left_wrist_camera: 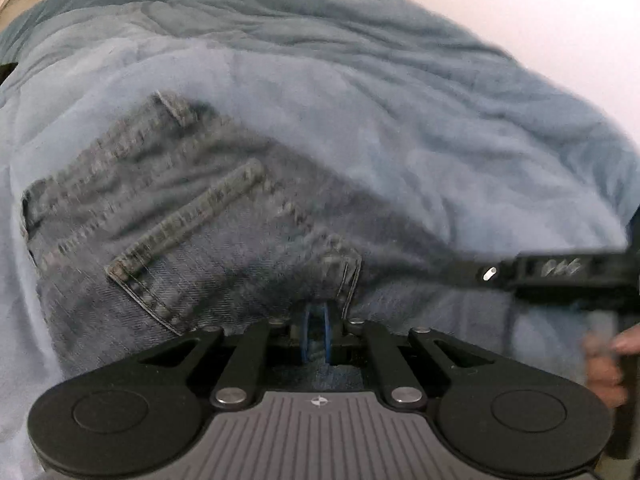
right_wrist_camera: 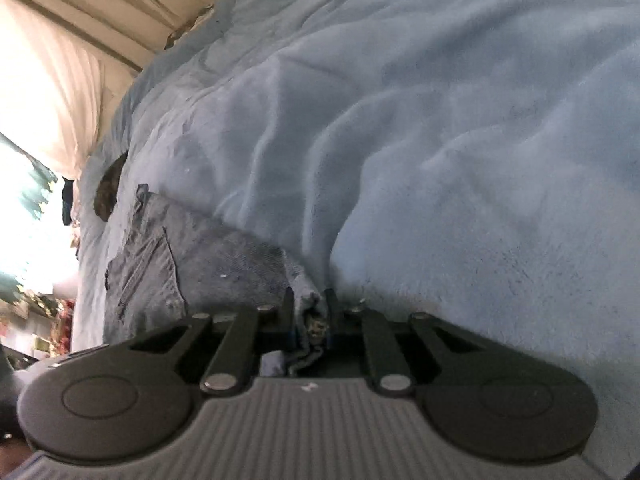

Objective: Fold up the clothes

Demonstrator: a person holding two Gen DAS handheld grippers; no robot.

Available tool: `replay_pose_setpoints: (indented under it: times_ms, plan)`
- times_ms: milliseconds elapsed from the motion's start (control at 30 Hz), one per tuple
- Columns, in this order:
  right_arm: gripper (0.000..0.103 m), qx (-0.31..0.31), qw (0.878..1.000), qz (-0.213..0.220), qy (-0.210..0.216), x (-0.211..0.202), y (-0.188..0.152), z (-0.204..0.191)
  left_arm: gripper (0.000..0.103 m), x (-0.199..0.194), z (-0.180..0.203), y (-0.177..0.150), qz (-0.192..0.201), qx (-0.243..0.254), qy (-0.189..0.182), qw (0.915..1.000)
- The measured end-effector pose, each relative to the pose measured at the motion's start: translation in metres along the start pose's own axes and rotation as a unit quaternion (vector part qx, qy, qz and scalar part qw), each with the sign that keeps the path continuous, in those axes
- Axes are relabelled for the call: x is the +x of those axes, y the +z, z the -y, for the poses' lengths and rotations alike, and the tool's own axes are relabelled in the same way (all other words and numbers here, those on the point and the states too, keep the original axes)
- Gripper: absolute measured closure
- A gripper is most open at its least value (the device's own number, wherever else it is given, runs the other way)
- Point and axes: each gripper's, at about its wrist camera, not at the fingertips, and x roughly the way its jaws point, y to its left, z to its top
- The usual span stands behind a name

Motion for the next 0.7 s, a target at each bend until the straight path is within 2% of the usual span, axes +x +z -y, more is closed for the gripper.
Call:
replay_pose_setpoints:
  times_ms: [67,167,200,267,367,533,667,700]
  plan:
    - [0.09,-0.005,1.0,0.001,-0.001,-0.002,-0.001,-0.004,0.097,-0.014,-0.005,0.009,0.035,-0.015,0.0,0.9993]
    - [0.09,-0.012,1.0,0.001,-0.003,-0.004,-0.001,-0.01,0.097,0.0,-0.017,0.013,0.032,-0.007,0.039,0.9987]
    - [0.089,-0.014,1.0,0.002,-0.004,-0.004,-0.001,-0.009,0.097,0.013,-0.024,0.011,0.017,-0.006,0.053,0.9984]
    - [0.088,-0.021,1.0,0.005,-0.008,-0.011,0.002,-0.008,0.098,0.026,-0.032,0.005,0.019,-0.005,0.046,0.9988]
    - [0.083,-0.05,0.999,0.015,-0.011,-0.02,0.008,-0.019,0.099,0.025,-0.033,0.013,0.022,-0.006,0.047,0.9986]
    - [0.082,-0.122,0.992,0.036,-0.013,-0.032,0.02,-0.054,0.098,-0.008,-0.037,0.018,0.055,-0.05,0.014,0.9971]
    - [0.082,-0.18,0.982,0.053,-0.014,-0.041,0.03,-0.082,0.098,-0.019,-0.03,0.002,0.047,-0.037,0.011,0.9981]
    - [0.082,-0.188,0.982,0.038,-0.004,-0.034,0.03,-0.089,0.098,-0.02,-0.029,-0.003,0.041,-0.035,0.011,0.9985]
